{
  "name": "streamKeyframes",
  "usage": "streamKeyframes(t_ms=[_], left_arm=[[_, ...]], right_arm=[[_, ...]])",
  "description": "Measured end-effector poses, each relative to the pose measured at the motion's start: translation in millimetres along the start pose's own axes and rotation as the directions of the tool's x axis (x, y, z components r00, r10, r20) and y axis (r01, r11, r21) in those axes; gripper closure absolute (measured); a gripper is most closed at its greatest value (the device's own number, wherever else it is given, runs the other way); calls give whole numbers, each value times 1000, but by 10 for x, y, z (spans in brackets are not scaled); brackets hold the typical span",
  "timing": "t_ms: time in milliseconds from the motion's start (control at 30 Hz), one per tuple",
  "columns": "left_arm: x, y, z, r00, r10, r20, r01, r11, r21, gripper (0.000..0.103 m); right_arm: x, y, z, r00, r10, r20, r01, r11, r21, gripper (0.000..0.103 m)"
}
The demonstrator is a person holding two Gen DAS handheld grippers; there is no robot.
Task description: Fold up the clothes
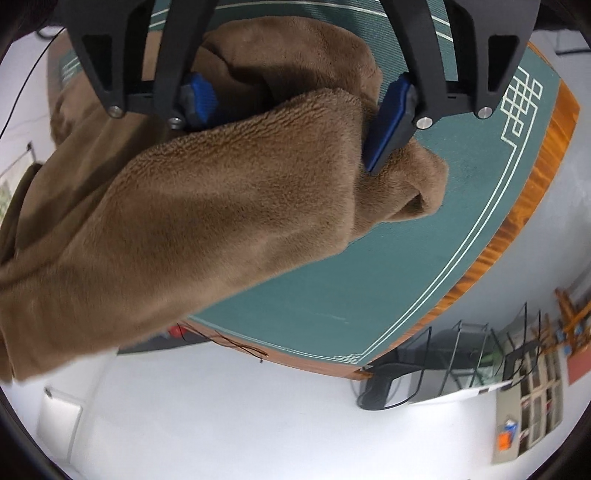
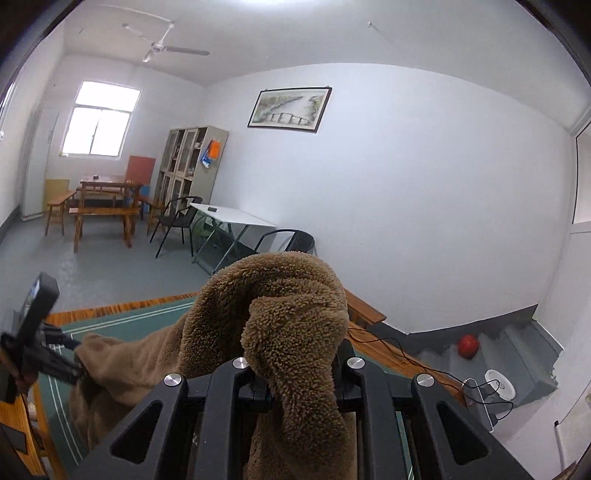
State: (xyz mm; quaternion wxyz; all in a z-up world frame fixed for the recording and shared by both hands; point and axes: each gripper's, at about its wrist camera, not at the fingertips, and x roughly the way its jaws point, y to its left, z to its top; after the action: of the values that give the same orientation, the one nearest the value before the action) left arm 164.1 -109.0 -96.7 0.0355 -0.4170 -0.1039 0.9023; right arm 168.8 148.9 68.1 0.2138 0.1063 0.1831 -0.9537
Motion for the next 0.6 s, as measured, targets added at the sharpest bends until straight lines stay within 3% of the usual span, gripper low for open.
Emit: streamKeyframes(t_ms=[67, 133, 167, 200, 267, 333, 433, 600], left_arm=[[50, -27, 31, 1000, 9, -4, -9, 1000, -13, 27], [100, -55, 63, 1000, 18, -8, -18, 1000, -26, 42], [125, -68, 78, 1000, 22, -10, -22, 999, -32, 74], [150, -82, 94, 1000, 26, -12, -27, 999, -38, 88], [175, -113, 136, 999, 36, -9, -37, 998, -51, 90], [-28, -176, 279, 996, 58, 65, -54, 997, -59, 91], [-468, -228, 535, 977, 82, 199, -67, 994, -82, 92], [-1363, -351, 962, 899, 67, 433, -22, 994, -109, 93]], right_arm=[[-56, -21, 47, 1000, 2, 15, -2, 1000, 14, 84], [-141, -26, 94, 999, -9, 41, 8, 1000, 25, 84], [-187, -32, 117, 998, -18, 57, 16, 999, 30, 84], [-222, -32, 153, 997, -30, 74, 28, 999, 35, 84], [-284, -45, 212, 993, -61, 105, 57, 998, 39, 84], [-340, -85, 249, 986, -105, 130, 101, 994, 40, 84], [-420, -222, 324, 973, -176, 153, 163, 982, 90, 84], [-675, -541, 558, 935, -281, 216, 238, 949, 205, 84]])
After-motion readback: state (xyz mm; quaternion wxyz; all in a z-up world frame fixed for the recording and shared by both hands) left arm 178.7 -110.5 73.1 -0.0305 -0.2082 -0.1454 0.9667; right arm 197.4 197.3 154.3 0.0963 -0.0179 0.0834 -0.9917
